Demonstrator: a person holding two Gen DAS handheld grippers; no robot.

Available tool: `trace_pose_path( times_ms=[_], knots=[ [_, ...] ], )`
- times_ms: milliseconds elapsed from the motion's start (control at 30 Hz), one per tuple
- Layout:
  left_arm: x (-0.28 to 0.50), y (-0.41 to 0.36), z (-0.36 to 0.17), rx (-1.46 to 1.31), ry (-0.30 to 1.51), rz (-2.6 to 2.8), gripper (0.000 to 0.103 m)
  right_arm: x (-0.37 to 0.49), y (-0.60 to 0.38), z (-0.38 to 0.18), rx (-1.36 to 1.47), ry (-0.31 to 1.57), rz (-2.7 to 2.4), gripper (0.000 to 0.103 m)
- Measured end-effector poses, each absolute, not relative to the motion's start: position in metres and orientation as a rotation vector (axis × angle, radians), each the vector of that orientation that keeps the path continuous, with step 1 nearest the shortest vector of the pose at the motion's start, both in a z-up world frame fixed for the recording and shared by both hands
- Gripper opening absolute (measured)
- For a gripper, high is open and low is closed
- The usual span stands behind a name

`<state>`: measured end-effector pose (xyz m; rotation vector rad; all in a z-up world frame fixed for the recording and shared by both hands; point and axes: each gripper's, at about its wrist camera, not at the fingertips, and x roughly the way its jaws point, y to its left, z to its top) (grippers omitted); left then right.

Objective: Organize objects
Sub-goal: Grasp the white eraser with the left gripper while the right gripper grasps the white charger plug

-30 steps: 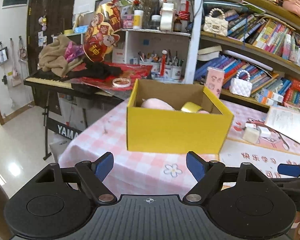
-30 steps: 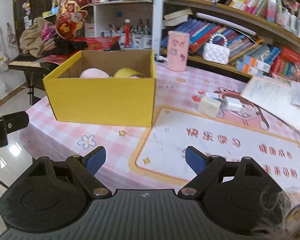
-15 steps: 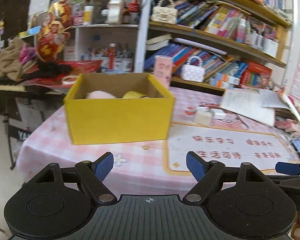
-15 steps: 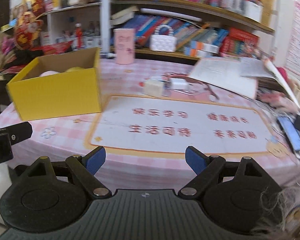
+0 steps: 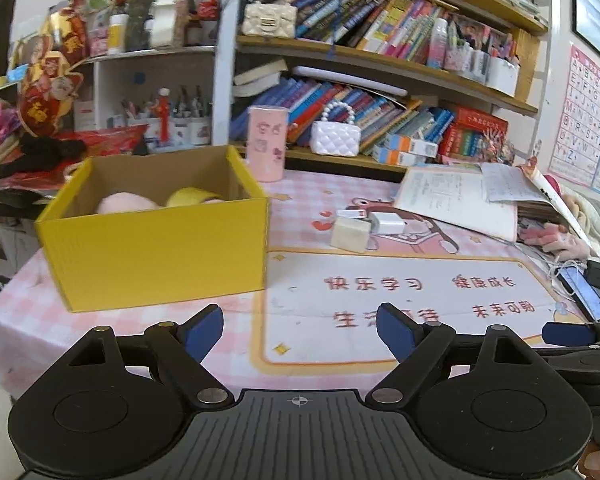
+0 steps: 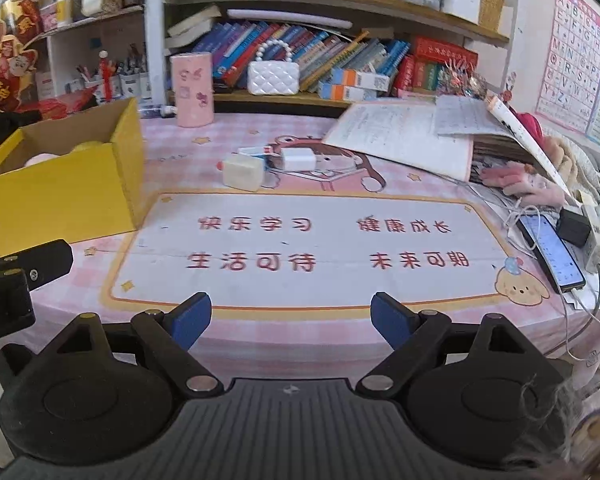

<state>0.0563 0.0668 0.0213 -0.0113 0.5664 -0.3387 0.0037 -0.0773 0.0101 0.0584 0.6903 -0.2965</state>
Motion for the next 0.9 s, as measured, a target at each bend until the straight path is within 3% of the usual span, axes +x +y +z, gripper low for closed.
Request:
trace_pose_path(
  times_ms=[900],
  knots=[
    [0.216,-0.069,-0.01,0.067,0.673,-0.25,0.085,0.177,-0.232,-0.015,0.09,0.729,-0.169,0.085]
  ],
)
